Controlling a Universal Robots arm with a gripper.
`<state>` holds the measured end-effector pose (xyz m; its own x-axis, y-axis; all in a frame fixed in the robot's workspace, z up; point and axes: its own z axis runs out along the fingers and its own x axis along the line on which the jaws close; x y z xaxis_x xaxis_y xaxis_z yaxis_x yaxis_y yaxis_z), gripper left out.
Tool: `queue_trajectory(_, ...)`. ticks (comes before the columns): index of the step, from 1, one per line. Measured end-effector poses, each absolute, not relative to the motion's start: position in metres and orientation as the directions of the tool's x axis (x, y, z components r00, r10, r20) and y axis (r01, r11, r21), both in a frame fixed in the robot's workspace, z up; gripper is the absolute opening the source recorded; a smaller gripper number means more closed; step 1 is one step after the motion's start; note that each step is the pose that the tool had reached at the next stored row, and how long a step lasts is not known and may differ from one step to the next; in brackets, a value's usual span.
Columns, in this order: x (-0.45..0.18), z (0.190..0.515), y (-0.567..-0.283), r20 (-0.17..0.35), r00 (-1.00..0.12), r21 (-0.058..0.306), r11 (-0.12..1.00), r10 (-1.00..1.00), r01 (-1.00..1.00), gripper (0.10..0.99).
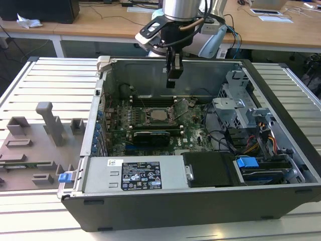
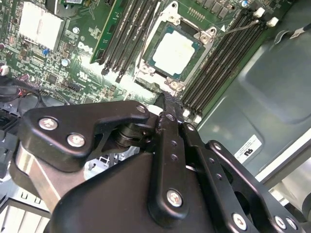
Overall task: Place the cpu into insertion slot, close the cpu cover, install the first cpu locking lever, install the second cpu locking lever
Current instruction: 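Close the cpu cover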
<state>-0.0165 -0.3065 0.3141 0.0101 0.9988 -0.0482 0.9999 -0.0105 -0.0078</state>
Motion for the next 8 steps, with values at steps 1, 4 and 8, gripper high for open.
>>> queue_trajectory(1, -0.0164, 0.3139, -0.3065, -0.048, 0.010, -0.008, -0.011, 0.999, 1.000, 0.106)
queue_trajectory(4, -0.0158, 0.3118, -0.3065, -0.048, 0.010, -0.008, -0.010, 0.999, 1.000, 0.106)
queue_trajectory(8, -0.0157, 0.3105, -0.3065, -0.048, 0.010, -0.008, -0.010, 0.999, 1.000, 0.106)
